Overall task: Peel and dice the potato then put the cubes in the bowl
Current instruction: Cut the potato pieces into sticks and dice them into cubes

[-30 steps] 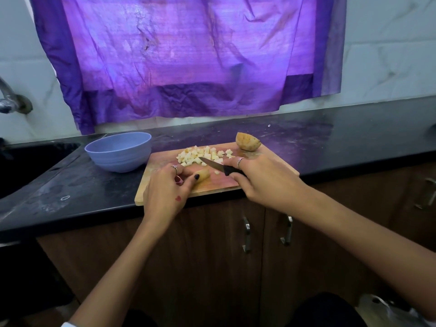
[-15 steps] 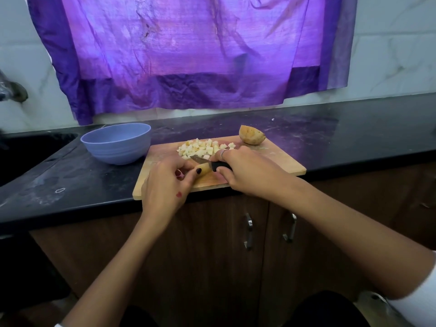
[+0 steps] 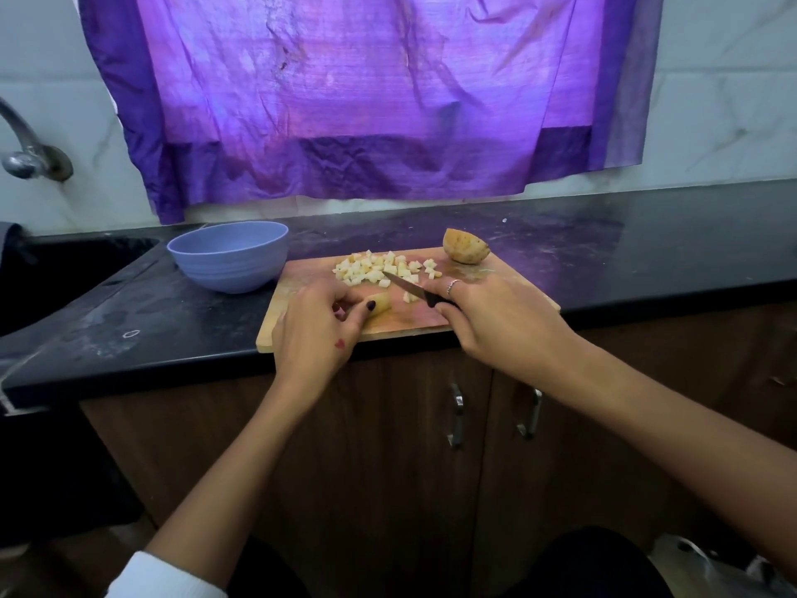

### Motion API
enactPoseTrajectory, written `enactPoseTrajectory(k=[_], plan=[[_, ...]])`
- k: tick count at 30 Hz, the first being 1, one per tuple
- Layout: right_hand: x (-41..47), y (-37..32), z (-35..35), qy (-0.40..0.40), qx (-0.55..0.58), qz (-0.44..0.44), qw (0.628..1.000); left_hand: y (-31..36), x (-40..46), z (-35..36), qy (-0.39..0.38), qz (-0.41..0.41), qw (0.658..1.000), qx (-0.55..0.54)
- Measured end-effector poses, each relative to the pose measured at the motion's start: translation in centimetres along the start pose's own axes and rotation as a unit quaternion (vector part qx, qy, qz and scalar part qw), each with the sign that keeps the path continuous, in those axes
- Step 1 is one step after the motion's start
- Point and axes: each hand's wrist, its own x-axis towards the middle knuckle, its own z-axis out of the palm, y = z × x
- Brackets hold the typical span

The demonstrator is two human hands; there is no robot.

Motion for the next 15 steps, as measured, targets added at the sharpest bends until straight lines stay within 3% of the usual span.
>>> enactPoseTrajectory(k=[9,15], plan=[[0.2,-0.7,1.5,0.014,0.147,0.040,0.988,-0.5,0.2,0.3,0.014,0.028,0.999,0.007],[0.5,-1.2,1.7,0.024,0.172,0.039,0.984,-0.7,0.1,0.6,0.026,0.036,0.999,0.008]])
